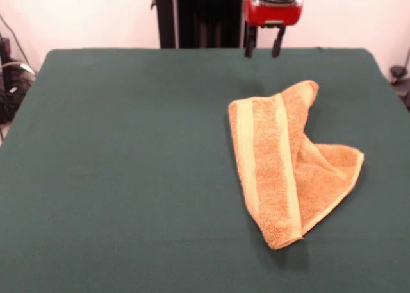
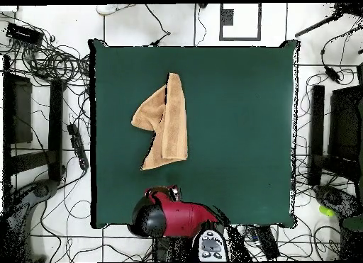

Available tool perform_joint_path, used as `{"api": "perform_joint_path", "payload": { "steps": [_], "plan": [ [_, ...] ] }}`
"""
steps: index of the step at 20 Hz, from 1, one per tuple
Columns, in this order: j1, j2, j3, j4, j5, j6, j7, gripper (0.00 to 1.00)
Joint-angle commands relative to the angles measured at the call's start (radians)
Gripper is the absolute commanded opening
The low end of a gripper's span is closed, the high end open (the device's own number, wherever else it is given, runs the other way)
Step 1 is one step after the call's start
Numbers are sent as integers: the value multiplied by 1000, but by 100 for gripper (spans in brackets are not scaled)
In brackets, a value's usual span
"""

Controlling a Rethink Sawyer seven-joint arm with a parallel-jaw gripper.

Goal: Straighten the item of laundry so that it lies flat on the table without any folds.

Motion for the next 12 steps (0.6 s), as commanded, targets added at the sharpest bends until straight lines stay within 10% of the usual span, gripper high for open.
{"api": "perform_joint_path", "payload": {
  "steps": [1,12],
  "plan": [
    [-61,-21,54,39,-31,40,136,100],
    [-71,57,53,-55,-14,31,145,100]
  ]
}}
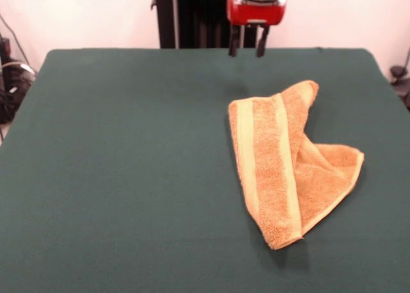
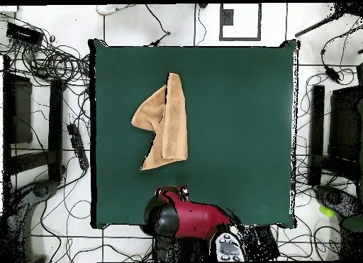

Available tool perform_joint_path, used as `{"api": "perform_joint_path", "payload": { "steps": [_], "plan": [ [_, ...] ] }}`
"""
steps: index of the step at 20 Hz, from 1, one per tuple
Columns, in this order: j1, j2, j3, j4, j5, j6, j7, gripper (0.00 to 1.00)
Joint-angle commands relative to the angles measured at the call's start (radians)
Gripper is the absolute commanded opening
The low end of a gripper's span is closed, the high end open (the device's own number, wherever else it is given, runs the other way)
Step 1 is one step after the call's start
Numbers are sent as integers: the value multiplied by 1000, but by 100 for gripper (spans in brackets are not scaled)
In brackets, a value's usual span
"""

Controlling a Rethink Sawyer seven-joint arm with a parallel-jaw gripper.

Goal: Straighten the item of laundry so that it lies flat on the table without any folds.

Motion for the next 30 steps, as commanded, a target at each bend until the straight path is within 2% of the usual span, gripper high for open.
{"api": "perform_joint_path", "payload": {
  "steps": [1,8,20,30],
  "plan": [
    [8,73,51,-73,4,34,142,100],
    [27,99,48,-138,21,59,133,100],
    [48,188,37,-334,66,121,130,100],
    [43,256,37,-402,50,99,137,100]
  ]
}}
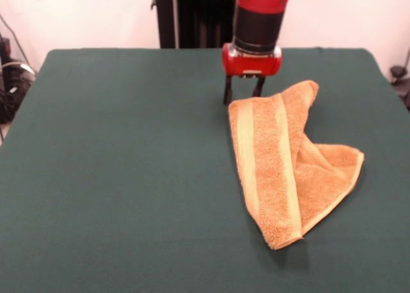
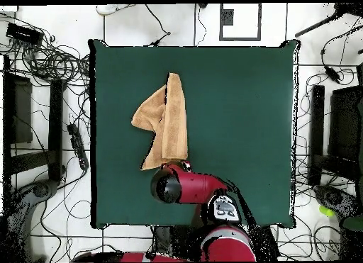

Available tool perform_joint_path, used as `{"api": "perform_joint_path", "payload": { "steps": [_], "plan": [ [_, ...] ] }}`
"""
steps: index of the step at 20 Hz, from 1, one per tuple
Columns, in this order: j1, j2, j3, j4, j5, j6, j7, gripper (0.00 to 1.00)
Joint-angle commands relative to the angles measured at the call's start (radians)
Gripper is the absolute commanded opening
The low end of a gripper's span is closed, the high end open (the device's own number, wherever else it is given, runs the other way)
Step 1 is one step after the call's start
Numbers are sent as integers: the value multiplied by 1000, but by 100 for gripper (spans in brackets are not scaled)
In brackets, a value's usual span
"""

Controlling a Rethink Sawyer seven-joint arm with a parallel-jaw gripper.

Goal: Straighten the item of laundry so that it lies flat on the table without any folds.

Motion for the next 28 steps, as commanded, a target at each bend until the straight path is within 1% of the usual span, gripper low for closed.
{"api": "perform_joint_path", "payload": {
  "steps": [1,6,12,16,18,22,28],
  "plan": [
    [28,52,44,-147,53,104,139,100],
    [41,30,39,-164,87,167,165,100],
    [69,39,23,-234,115,253,180,100],
    [84,21,14,-246,125,301,195,100],
    [80,12,22,-241,130,300,203,100],
    [61,-17,49,-245,107,299,158,100],
    [37,-78,71,-210,89,337,123,100]
  ]
}}
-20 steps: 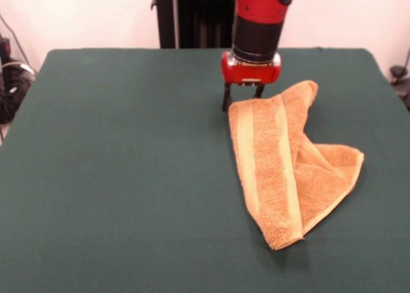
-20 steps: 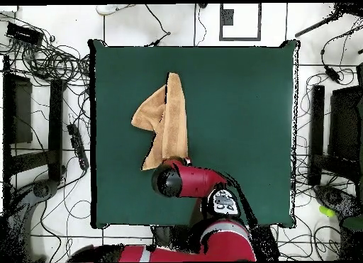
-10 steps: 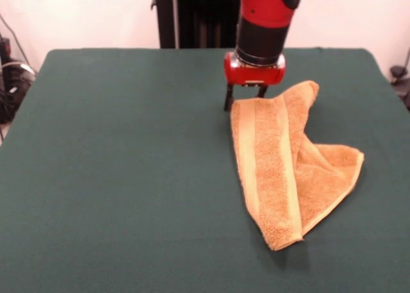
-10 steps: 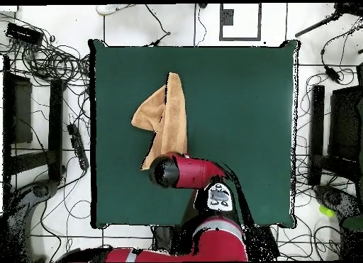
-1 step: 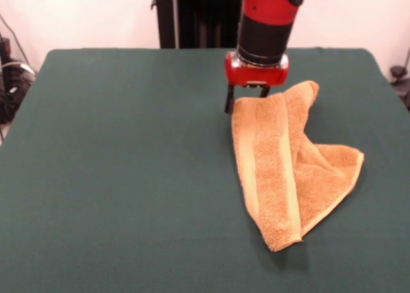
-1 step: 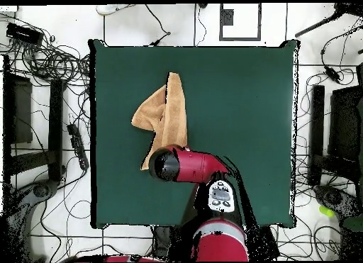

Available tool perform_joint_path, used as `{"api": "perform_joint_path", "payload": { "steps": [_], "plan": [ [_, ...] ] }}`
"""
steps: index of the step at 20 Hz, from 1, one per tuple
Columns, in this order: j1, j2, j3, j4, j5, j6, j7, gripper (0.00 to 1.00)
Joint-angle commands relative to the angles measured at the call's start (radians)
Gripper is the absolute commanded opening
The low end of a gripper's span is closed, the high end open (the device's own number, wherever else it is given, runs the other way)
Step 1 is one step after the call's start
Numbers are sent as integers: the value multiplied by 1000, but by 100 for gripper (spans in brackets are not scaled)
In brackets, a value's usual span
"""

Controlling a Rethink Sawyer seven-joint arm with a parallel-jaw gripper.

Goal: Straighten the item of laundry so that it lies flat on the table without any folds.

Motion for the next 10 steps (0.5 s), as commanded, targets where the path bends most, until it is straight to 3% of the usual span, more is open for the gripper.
{"api": "perform_joint_path", "payload": {
  "steps": [1,10],
  "plan": [
    [-9,-72,102,-50,37,122,121,100],
    [-45,-111,131,-25,18,54,113,100]
  ]
}}
